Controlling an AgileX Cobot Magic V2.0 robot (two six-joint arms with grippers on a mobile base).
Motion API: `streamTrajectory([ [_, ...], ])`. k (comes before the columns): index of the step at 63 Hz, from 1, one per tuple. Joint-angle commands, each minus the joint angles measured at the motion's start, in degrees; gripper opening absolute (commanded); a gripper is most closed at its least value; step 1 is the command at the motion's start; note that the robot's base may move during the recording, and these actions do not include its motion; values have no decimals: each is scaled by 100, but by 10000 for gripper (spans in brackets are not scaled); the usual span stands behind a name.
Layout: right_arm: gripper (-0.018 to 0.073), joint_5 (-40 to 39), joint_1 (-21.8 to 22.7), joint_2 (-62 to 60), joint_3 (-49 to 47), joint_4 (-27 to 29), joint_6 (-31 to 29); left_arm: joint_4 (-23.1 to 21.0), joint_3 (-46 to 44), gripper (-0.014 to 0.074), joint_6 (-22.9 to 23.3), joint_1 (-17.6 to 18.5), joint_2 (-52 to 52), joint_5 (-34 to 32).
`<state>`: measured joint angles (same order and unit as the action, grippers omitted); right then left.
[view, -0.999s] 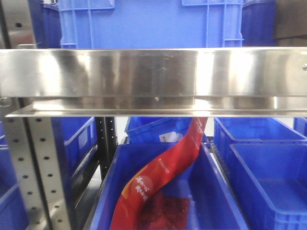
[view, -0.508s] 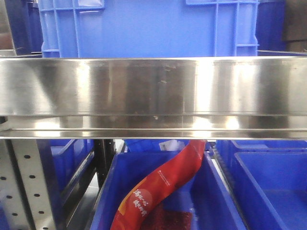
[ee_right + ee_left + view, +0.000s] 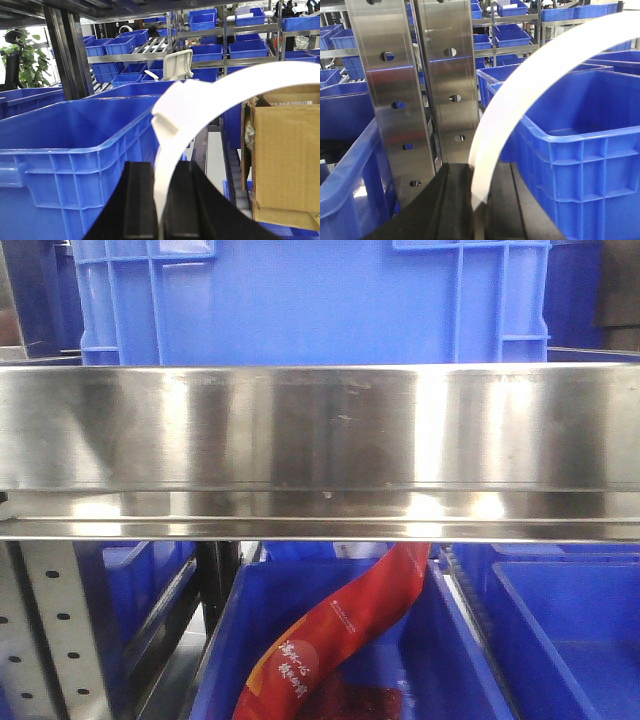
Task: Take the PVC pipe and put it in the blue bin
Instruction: 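Lower both held clamps down into a blue bin on the shelf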
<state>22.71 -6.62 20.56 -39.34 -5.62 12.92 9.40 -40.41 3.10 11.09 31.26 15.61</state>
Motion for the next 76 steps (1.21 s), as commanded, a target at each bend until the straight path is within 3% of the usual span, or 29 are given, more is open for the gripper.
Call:
streamTrajectory([
  [1, -154, -178, 19, -10, 5, -5, -37, -2, -24, -111, 2, 14, -11, -164],
  [31, -154, -210, 19, 2, 5, 35, -37, -2, -24, -111, 2, 14, 1, -464],
  [37, -154, 44, 19, 266, -111, 9, -100, -198, -146, -111, 2, 26, 199, -432],
  [51, -154, -321, -138, 1648, -867, 361, -479, -364, -1302, -111, -310, 529, 1434, 191],
  [64, -154, -313, -669, 3025, -1875, 374, -503, -364, -2614, -111, -310, 1296, 2763, 298],
  [76, -154, -213, -1294, 4230, -3054, 394, -503, -632, -4228, -111, -252, 1547, 3961, 1005],
])
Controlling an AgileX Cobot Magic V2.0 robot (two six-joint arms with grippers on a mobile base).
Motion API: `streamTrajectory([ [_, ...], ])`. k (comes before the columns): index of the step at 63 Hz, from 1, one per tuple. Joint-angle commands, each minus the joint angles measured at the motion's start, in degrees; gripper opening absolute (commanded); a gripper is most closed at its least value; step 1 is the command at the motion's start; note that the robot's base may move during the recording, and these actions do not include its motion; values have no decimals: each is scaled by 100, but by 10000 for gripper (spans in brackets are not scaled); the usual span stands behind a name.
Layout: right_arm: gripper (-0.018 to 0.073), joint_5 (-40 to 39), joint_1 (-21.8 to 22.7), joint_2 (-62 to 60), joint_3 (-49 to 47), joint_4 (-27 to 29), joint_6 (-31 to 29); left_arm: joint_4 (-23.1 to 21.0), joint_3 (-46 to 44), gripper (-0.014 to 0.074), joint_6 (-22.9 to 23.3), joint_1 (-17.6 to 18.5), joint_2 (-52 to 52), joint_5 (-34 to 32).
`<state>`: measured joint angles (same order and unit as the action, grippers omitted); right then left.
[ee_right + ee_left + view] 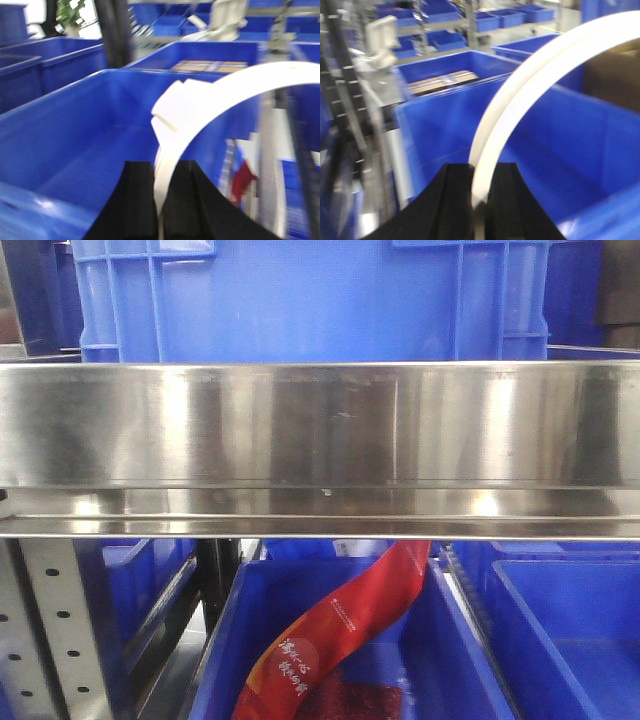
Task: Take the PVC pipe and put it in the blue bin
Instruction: 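Lower both held clamps down into a blue bin on the shelf, then open both grippers to drop the clamps into the blue bin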
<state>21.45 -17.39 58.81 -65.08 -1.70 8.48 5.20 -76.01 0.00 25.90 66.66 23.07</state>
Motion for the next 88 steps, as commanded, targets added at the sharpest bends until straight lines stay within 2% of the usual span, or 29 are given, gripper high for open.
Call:
streamTrajectory([
  [1, -154, -55, -259, 498, -579, 3, -59, -260, -799, -111, 59, 67, 513, 326],
  [5, -154, 93, -440, 1028, -1117, 3, -59, -459, -1449, -111, 59, 67, 1030, 546],
  [14, -154, 366, -635, 1942, -1982, 63, -59, -520, -2260, -111, 59, 67, 1856, 590],
  [23, -146, 747, -707, 2708, -2608, 66, -59, -482, -2506, -111, 59, 67, 2435, 555],
  [31, -41, 1406, -727, 3069, -2955, 204, -59, -482, -2506, -104, 59, 67, 2707, 565],
  [37, 131, 1634, -721, 3140, -3041, 219, -59, -520, -2506, -12, 59, 67, 2781, 575],
  [44, 278, 1639, -721, 3140, -3041, 219, -59, -589, -2506, 188, 59, 67, 2794, 671],
  [49, 322, 1639, -721, 3140, -3041, 219, -59, -613, -2506, 321, 59, 67, 2794, 776],
  [54, 314, 1617, -721, 3140, -3041, 219, -59, -612, -2506, 369, 59, 67, 2794, 837],
  [60, 279, 1571, -721, 3140, -3041, 219, -59, -612, -2506, 356, 59, 67, 2794, 849],
  [67, 171, 1456, -721, 3128, -3063, 219, -59, -612, -2573, 269, 59, 67, 2781, 885],
  [73, 1, 1456, -721, 3091, -3207, 245, -59, -678, -2775, 114, 59, 67, 2726, 1140],
  [80, -171, 1451, -721, 2996, -3245, 245, -59, -739, -2843, -115, 59, 67, 2583, 1285],
  [88, -168, 1661, -721, 2985, -3245, 258, -59, -726, -2843, -111, 59, 67, 2540, 1491],
])
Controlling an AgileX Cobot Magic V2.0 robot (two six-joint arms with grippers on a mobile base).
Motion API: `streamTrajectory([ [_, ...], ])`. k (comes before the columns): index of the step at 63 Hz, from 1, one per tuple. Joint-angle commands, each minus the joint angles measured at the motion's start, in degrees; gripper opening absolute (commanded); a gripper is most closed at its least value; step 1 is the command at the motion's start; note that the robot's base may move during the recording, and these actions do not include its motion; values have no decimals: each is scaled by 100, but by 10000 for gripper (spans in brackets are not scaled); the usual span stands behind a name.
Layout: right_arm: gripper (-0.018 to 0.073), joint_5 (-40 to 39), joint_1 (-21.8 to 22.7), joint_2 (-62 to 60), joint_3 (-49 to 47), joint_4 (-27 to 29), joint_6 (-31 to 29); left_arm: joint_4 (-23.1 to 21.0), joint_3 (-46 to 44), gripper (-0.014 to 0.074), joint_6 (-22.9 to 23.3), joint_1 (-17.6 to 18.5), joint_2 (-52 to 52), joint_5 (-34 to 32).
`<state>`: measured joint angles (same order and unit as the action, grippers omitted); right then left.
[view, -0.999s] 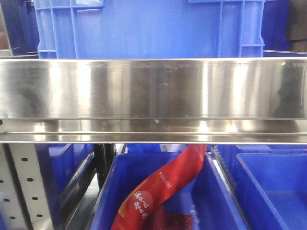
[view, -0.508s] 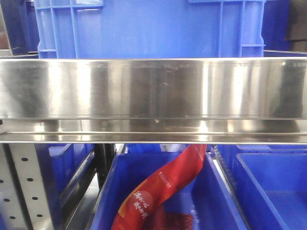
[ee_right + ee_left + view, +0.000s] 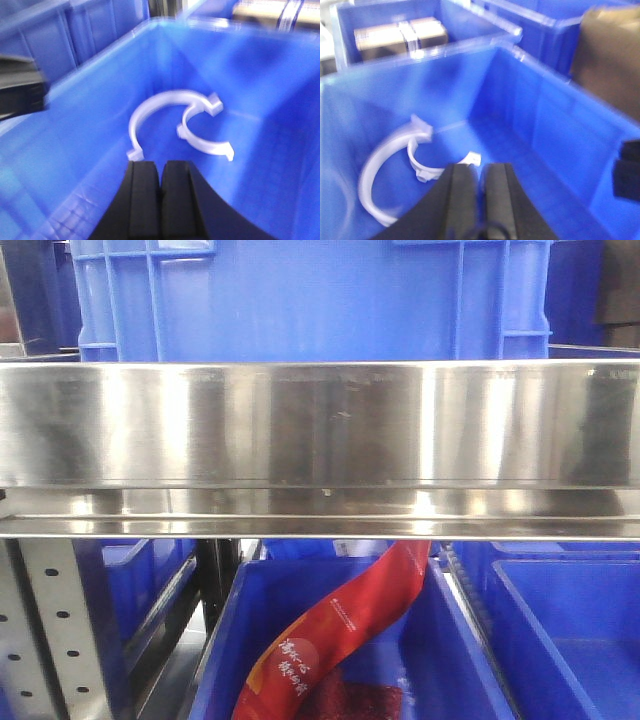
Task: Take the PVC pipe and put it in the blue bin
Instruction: 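Open both grippers to drop the clamps into the blue bin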
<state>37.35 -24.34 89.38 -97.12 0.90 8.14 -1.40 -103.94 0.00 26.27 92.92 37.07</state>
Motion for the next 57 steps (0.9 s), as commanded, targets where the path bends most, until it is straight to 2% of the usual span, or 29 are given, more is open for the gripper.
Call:
streamTrajectory([
  [1, -168, 146, -26, -73, -41, -2, -26, -66, -50, -111, 59, 30, -87, 107],
  [9, -168, 489, -26, -286, -41, -2, -26, -66, -50, -111, 59, 10, -292, 450],
  [16, -168, 128, -26, -807, 74, -2, -26, -79, 119, -111, 59, 10, -735, 392],
  [27, -168, -1112, -26, -1826, 1038, -260, -26, -124, 1176, -111, 59, 20, -1696, -498],
  [34, -168, -1599, -26, -2466, 1919, -504, -26, -124, 2214, -111, 59, 20, -2455, -1295],
  [45, -168, -2552, -26, -3472, 3507, -505, -26, -199, 3955, -111, 59, 20, -3527, -2474],
  [57, -168, -2961, -26, -4349, 4762, -505, -26, -240, 5221, -111, 59, 20, -4454, -2750],
])
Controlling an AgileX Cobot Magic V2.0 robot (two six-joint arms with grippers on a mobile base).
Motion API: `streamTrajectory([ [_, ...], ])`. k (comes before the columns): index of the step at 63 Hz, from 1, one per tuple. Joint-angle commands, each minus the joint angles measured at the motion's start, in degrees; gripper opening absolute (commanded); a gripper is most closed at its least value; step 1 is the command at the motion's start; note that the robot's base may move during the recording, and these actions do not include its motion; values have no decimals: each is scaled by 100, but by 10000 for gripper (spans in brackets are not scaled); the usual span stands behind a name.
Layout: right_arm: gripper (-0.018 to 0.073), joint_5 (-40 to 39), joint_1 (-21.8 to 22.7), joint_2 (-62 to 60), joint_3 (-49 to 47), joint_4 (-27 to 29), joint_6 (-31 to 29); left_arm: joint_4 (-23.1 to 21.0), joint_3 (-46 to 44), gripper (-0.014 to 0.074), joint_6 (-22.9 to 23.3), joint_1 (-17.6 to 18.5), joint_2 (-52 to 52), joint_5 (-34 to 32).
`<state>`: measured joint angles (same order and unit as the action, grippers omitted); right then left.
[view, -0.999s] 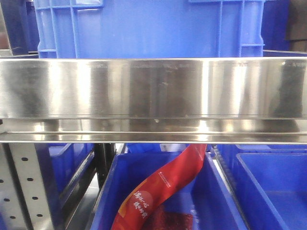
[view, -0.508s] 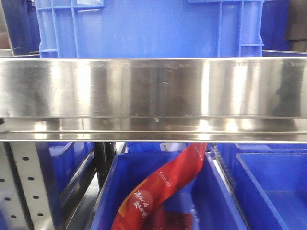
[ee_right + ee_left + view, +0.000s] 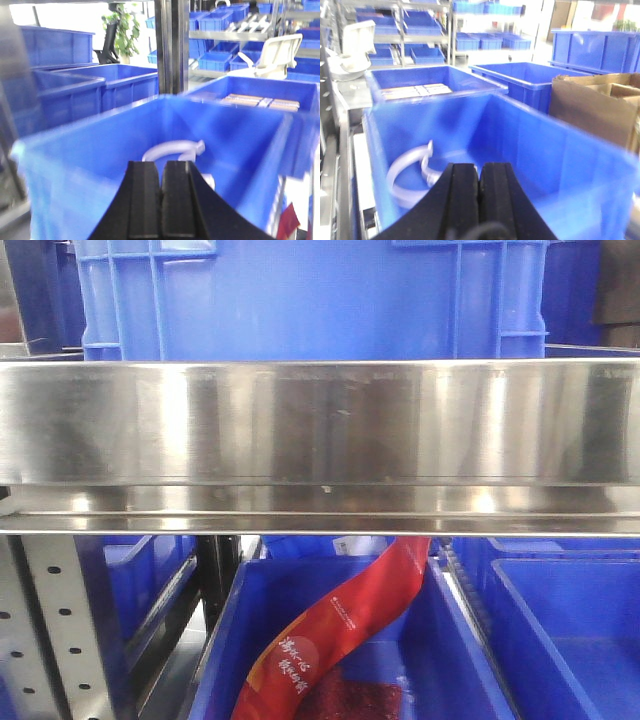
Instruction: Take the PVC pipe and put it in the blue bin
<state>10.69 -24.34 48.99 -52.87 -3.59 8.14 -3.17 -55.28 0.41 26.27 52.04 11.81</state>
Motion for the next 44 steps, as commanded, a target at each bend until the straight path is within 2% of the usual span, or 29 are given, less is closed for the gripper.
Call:
streamTrajectory([
  [1, -168, -294, -26, -376, 404, -56, -26, -43, 447, -111, 18, 20, -448, -224],
  [18, -168, -310, -26, -695, 507, -56, -26, -1, 720, -111, 18, 20, -1047, -224],
  [44, -168, -344, -26, -695, 507, -56, -26, -1, 720, -111, 18, 20, -1083, -224],
])
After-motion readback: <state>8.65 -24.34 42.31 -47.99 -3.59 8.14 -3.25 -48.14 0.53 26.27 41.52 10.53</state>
